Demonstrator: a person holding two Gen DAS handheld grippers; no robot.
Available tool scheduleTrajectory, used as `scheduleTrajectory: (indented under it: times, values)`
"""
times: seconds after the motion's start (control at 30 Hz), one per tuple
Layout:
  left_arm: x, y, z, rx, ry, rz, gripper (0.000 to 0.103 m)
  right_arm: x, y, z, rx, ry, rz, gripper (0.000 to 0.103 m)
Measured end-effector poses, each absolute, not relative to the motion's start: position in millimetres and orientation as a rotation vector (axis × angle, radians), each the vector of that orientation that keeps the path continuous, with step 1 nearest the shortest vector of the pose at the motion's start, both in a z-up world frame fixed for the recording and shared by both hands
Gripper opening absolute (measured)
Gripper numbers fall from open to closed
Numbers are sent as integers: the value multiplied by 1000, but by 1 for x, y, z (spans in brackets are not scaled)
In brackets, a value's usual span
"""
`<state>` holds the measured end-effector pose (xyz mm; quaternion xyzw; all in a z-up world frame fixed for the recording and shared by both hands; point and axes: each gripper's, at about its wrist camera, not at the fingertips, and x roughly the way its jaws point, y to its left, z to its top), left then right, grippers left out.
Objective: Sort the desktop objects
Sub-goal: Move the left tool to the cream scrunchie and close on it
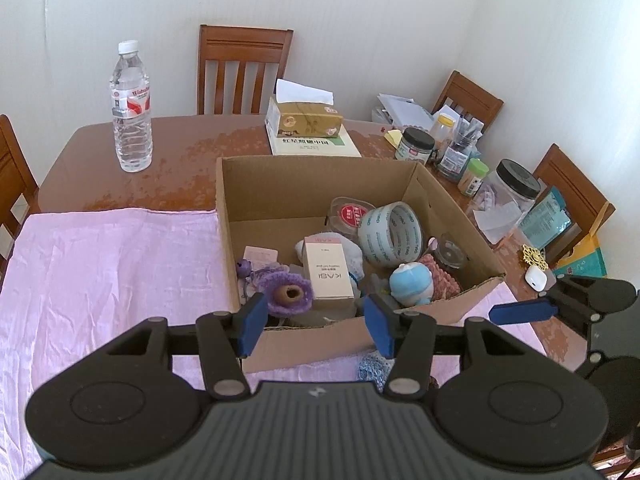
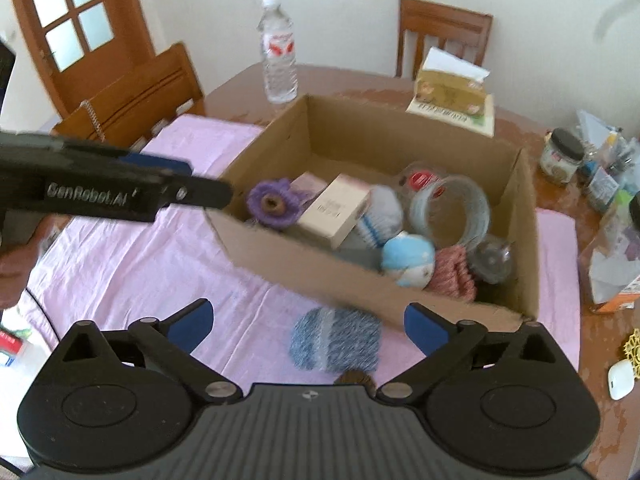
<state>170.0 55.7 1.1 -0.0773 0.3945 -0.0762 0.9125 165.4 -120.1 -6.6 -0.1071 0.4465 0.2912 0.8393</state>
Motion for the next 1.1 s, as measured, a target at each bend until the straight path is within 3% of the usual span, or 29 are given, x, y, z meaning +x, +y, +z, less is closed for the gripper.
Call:
scheduleTrajectory:
  times: [0.4, 0.53, 0.67, 0.9, 1.1]
  values:
    - [160, 52, -3, -135, 812, -177, 59, 158, -116, -5, -195, 969, 643, 103]
    - [150, 45, -7, -106, 809, -205, 70, 158, -120, -7, -130, 991, 656, 103]
    - [136, 37, -10, -61, 790, -218, 75, 159, -125, -9, -81, 1002, 651, 103]
    - [114, 39, -14, -9, 745, -219, 80, 145, -132, -19, -159, 980, 637, 103]
    - [104, 29, -48, 12, 854, -265, 80, 136, -141, -37, -286, 959, 548, 103]
